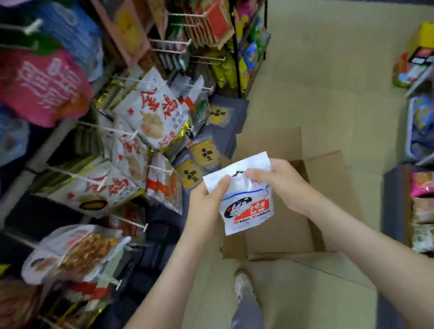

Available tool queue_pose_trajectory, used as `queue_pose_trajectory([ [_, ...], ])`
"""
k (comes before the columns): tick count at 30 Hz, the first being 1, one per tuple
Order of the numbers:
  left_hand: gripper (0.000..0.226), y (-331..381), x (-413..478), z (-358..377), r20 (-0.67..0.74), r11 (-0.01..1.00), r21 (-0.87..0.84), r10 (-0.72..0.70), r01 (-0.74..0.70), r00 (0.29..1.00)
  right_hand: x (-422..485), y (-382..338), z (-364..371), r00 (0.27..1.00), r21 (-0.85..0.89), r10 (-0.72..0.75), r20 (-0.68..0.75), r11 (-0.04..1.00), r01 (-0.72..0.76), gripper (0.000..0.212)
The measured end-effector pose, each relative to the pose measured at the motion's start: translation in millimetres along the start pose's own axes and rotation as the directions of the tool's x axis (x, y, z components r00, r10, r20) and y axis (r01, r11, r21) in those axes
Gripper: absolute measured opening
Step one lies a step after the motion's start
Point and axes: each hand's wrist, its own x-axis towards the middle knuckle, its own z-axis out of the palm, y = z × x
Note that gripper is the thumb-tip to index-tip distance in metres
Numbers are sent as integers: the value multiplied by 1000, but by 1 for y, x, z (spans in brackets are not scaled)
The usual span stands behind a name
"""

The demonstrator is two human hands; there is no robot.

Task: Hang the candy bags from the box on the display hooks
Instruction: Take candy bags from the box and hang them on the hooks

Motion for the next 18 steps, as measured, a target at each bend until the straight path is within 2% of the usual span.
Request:
queue_pose_trajectory([
  [4, 13, 21, -90, -41, -121, 992, 17, 127, -126, 984, -58, -39, 51, 971, -181, -77, 228, 976, 120, 12],
  [7, 12, 35, -154, -69, -227, 984, -20, 171, -180, 959, -99, -66, 98, 937, -297, -150, 316, 922, 247, 24],
  [9, 11, 46, -194, -92, -237, 979, -43, 182, -198, 954, -126, -84, 130, 901, -352, -189, 391, 874, 336, 13],
  [11, 7, 57, -233, -120, -192, 984, -39, 165, -175, 968, -157, -103, 165, 849, -407, -223, 479, 801, 440, 13],
  [15, 12, 78, -312, -175, -224, 985, 48, 173, -167, 959, -214, -124, 234, 734, -380, -298, 610, 703, 601, 15],
  [18, 18, 90, -371, -213, -298, 967, 135, 249, -217, 922, -256, -138, 285, 651, -346, -304, 696, 652, 674, 11],
])
